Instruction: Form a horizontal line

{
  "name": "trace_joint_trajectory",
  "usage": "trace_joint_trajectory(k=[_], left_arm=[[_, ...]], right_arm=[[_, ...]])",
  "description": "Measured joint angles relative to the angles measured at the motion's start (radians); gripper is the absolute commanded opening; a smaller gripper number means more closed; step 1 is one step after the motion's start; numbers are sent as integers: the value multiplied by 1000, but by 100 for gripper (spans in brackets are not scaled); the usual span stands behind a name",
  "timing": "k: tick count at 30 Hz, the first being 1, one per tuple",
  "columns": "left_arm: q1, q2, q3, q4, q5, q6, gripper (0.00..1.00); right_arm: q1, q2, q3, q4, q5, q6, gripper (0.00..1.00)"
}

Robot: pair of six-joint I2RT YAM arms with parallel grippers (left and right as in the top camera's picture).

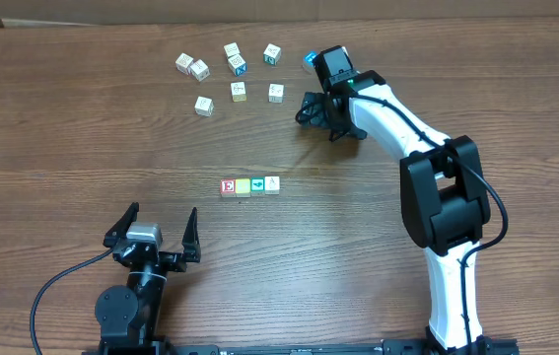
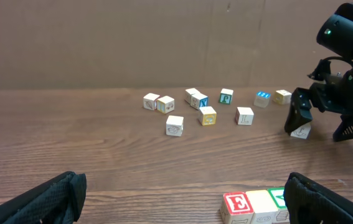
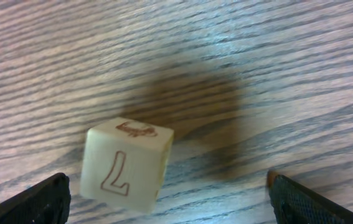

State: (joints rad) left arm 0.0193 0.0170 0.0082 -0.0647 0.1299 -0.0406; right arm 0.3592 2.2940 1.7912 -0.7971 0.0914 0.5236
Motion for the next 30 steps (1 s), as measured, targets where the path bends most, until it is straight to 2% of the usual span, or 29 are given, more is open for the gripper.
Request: trace_joint_trajectory(k=[4,9,13,17,24,30], left_arm=[[0,0,0,0,0,0,99],[0,0,0,0,0,0,100],[0,0,0,0,0,0,100],[0,0,0,0,0,0,100],[0,0,0,0,0,0,99],[0,0,0,0,0,0,99]], right_arm=[[-52,0,0,0,-6,0,100],[-188,0,0,0,-5,0,100],[-225,-44,-16,-6,2,0,100],[-218,-171,-19,-6,1,0,100],[-207,-500,-18,2,2,0,100],[-207,-640,-18,1,2,0,100]])
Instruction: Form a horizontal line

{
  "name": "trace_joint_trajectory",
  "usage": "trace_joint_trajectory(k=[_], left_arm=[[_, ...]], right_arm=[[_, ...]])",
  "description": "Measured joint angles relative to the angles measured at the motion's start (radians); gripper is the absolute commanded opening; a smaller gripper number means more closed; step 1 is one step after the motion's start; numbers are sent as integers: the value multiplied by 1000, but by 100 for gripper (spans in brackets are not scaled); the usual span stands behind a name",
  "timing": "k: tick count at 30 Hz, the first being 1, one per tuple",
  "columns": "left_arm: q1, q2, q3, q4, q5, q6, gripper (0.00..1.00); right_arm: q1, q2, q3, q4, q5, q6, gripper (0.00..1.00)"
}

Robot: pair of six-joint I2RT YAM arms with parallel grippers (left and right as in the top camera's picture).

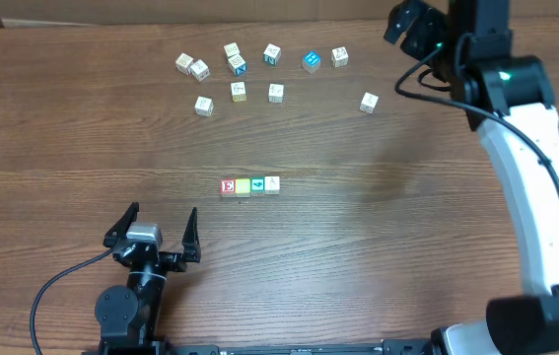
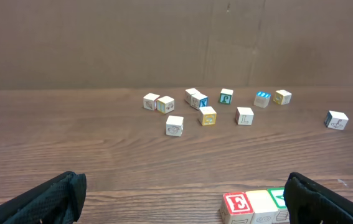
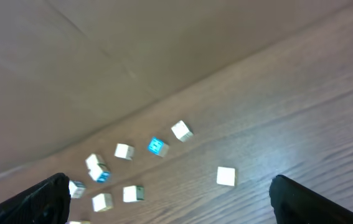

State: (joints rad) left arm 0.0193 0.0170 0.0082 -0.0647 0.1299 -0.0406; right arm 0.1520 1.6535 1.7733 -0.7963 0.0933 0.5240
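A row of four blocks (image 1: 250, 185) lies at mid-table; its left end is a red E block (image 2: 238, 206), next to a cream block (image 2: 261, 204). My left gripper (image 1: 162, 213) stands open near the front edge, just short of the row, with nothing between its fingers (image 2: 37, 200). My right gripper (image 1: 409, 28) is open and raised high at the back right, empty. A lone white block (image 1: 369, 103) lies below it on the table, also the lone white block (image 3: 226, 176) in the right wrist view.
Several loose letter blocks (image 1: 237, 69) are scattered along the far side, among them a blue block (image 1: 311, 61) and a cream block (image 1: 339, 56). A cardboard wall (image 2: 164, 43) closes the back of the table.
My right gripper was low, open around the L block right of the loose blocks; it is now high at the back right. That block lies alone, farther right than before.
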Motion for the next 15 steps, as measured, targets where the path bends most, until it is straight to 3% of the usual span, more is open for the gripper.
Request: trace_joint_trajectory(k=[10,15], left_arm=[[0,0,0,0,0,0,100],[0,0,0,0,0,0,99]], right_arm=[[0,-50,0,-26,0,0,100],[0,-50,0,-156,0,0,100]])
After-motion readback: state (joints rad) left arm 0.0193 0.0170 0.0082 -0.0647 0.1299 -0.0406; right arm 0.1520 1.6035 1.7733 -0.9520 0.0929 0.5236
